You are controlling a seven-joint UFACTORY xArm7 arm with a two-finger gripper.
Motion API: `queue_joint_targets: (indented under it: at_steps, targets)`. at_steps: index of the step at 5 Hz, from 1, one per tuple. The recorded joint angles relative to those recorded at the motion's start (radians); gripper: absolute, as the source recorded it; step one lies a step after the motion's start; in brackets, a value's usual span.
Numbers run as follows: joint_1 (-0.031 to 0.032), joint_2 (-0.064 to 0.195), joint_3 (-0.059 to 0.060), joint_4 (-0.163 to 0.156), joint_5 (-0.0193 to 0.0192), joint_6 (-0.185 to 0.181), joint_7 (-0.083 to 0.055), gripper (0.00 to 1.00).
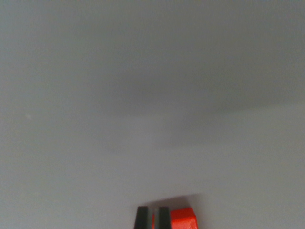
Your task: Reach red block
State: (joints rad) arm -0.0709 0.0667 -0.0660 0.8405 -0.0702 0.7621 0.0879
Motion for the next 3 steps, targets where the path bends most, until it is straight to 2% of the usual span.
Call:
queue_joint_targets:
  at_steps: [1, 2, 3]
  targets:
    - [0.0000, 0.000, 0.000, 0.000, 0.0000, 0.000, 0.000, 0.00]
    - [-0.0035, 0.001, -0.004, -0.039, -0.0027, -0.039, 0.002, 0.00]
    - [-0.0035, 0.001, -0.004, -0.039, -0.0027, -0.039, 0.002, 0.00]
